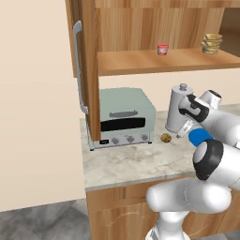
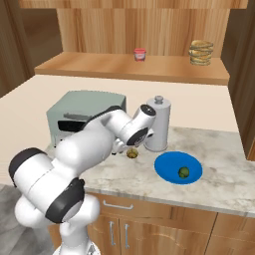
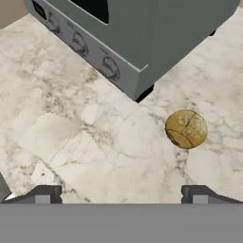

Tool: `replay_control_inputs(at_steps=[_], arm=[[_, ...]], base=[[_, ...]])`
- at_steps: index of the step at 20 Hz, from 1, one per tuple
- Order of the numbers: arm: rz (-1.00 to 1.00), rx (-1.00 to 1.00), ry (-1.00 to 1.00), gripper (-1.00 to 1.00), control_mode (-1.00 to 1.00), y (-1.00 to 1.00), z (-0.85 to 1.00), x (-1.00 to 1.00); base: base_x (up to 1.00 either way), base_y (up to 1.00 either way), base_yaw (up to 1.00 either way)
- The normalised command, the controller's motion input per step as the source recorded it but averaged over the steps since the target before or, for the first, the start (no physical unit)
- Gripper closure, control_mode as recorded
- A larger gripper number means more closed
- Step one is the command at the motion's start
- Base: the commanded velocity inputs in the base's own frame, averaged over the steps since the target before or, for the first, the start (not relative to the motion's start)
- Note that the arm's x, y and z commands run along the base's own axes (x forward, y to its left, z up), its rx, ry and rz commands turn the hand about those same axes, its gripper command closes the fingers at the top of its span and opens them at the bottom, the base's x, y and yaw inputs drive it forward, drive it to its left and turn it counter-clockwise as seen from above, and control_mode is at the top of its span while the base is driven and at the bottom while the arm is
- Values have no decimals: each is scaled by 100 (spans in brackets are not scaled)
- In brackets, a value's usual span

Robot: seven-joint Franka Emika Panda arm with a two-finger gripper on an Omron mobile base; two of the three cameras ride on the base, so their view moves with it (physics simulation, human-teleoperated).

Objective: Pick the avocado and bread from the counter and place them on the plate. Then pick the jam from the cabinet and place it next to the plate. Lastly close the cabinet door.

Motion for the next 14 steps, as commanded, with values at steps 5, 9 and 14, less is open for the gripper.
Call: replay_control_inputs(at_steps=[5,9,14], arm=[[4,0,0,-100,-100,14,-7,10],[2,0,1,-100,-100,12,-21,2],[1,0,0,-100,-100,12,-19,0]], base=[[0,0,0],[0,0,0],[0,0,0]])
